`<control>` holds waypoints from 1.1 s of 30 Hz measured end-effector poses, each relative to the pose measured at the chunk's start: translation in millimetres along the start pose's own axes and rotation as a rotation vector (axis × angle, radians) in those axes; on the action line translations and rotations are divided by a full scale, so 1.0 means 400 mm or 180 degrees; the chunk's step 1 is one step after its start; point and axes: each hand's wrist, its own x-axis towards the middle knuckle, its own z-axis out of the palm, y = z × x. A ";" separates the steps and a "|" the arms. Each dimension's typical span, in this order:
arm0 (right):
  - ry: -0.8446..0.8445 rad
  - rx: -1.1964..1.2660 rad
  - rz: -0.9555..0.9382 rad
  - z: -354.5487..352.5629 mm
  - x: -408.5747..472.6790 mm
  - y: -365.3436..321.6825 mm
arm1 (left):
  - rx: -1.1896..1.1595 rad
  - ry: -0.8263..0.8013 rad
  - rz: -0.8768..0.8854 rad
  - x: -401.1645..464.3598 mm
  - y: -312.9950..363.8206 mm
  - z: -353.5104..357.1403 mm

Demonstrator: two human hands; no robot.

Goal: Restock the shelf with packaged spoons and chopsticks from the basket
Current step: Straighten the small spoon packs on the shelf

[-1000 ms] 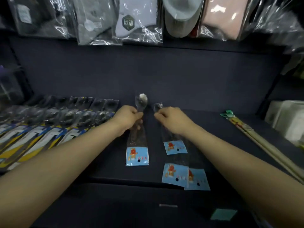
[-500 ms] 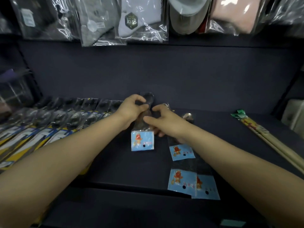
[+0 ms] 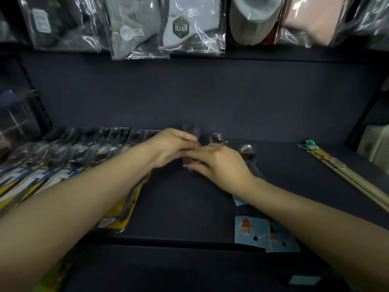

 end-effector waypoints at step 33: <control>-0.2124 -0.0327 0.2336 -0.059 0.022 0.093 | 0.4327 -0.1059 0.0236 -0.018 -0.055 -0.049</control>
